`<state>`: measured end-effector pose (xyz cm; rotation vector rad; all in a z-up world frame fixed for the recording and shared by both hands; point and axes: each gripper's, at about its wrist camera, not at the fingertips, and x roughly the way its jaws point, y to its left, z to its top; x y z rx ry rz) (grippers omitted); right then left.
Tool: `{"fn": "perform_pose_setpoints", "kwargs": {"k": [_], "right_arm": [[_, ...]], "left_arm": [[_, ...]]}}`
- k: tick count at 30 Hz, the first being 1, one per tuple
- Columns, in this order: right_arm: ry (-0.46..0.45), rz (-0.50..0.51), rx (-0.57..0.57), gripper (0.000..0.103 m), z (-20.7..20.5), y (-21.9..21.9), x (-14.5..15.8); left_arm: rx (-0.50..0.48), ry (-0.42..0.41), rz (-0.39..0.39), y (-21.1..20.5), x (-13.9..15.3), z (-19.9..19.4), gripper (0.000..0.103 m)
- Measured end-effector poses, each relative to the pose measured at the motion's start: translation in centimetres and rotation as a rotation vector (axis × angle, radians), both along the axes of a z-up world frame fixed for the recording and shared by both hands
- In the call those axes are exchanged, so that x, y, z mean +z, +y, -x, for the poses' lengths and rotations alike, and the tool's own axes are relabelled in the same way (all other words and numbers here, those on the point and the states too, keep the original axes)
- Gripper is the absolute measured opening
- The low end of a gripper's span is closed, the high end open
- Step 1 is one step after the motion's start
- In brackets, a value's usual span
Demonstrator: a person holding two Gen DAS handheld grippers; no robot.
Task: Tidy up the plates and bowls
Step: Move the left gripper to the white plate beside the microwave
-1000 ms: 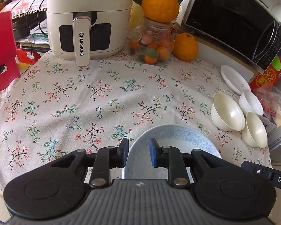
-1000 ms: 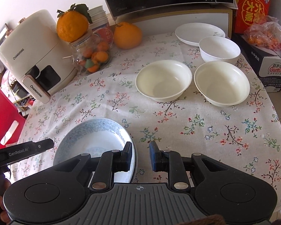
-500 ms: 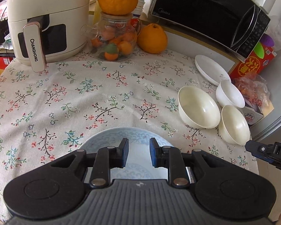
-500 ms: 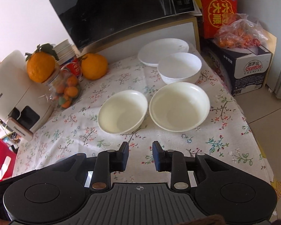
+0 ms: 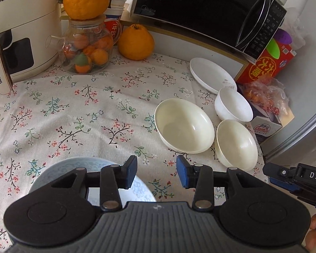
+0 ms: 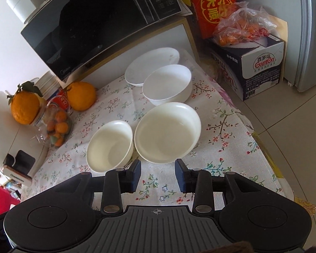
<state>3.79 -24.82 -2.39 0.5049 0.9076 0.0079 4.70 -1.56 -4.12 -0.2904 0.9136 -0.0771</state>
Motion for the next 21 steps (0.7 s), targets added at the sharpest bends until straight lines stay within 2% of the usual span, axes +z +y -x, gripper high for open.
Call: {"fn": "perform_pose_setpoints", "kwargs": {"k": [6,10,14,21], "right_arm": [[0.014,-0.074,-0.121,0.043,-2.1,-3.5,-0.2],[0.058,-0.151,-0.242,0.062,-4.8,-6.5,-1.3],[0.068,-0.276,-0.331,0.063,-7.0,-8.9,-2.9],[-0.004,-0.327,-0.410,0.063,-11.6,-11.2,-3.9]], "left_arm": [[0.003,0.023,0.047,-0.7,0.5,-2.8,0.045],[0.017,0.064,0.097,-1.4,0.1,-5.2,0.054],[0.044,0.130,0.152,-2.4,-0.8,-8.0,0.055],[0.095,0.098,0.253,-3.0,-0.8,-13.3,0.057]]}}
